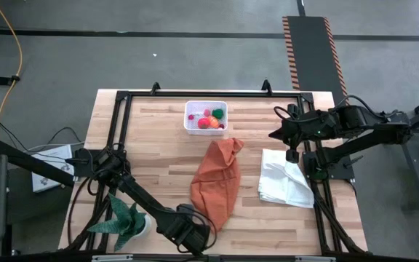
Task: Pick and placing Produce into tupperware
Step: Put the pink peach into the white basket
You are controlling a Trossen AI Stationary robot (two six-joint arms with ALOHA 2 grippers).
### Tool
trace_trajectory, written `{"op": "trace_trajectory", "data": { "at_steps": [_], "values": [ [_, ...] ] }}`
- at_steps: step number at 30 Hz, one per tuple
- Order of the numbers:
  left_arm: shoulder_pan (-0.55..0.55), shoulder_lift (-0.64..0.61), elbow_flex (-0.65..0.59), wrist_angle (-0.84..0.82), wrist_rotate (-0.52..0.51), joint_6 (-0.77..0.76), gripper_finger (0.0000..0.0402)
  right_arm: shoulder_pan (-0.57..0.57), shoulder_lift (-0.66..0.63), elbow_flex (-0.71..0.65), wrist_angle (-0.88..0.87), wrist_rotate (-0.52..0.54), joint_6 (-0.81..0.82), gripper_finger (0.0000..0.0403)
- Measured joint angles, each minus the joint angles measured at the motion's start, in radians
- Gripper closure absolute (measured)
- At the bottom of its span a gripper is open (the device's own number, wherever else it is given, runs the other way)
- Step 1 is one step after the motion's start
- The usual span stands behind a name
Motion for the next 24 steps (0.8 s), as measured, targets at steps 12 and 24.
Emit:
{"op": "trace_trajectory", "data": {
  "at_steps": [12,24],
  "values": [
    [0.006,0.0,0.0,-0.012,-0.027,-0.009,0.0186,0.0,0.0,0.0,0.0,0.0,-0.002,0.0402],
    [0.041,0.011,0.001,-0.001,0.005,0.059,0.0185,0.0,0.0,0.0,0.0,0.0,-0.003,0.0402]
  ]
}}
